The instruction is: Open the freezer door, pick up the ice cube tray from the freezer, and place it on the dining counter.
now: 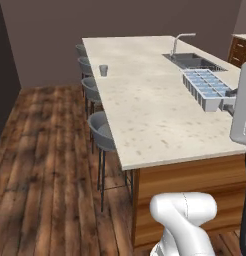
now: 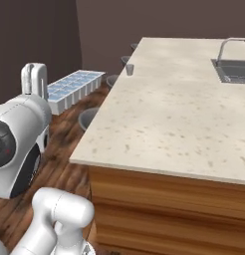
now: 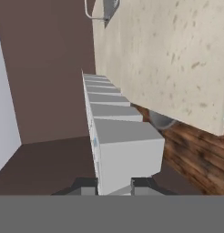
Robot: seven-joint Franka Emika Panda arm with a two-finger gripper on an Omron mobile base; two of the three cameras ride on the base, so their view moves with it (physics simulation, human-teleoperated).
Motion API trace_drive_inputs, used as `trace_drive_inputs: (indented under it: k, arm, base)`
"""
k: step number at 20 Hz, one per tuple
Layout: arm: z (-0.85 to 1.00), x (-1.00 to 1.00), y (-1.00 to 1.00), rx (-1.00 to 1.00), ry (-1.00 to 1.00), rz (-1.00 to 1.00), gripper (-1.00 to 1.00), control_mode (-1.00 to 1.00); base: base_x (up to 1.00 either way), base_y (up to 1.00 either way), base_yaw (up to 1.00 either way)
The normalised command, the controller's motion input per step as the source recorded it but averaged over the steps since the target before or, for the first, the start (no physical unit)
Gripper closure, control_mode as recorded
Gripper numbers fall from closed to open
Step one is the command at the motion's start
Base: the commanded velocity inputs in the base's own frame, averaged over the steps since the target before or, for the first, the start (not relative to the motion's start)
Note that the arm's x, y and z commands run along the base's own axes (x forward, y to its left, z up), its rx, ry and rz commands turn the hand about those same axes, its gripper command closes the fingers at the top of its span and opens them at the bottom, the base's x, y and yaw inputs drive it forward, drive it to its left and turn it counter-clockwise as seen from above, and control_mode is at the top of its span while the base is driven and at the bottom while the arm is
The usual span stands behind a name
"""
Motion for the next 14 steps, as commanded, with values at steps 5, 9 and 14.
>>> trace_drive_inputs:
  k: [5,9,14]
  arm:
    - [0.00,0.00,0.00,0.00,0.00,0.00,1.00,1.00]
    - [0.00,0.00,0.00,0.00,0.00,0.00,1.00,1.00]
    - [0.00,0.00,0.00,0.00,0.00,0.00,1.00,1.00]
  base:
    - [0.49,0.33,-0.01]
    - [0.56,0.06,-0.08]
    - [0.54,0.00,-0.01]
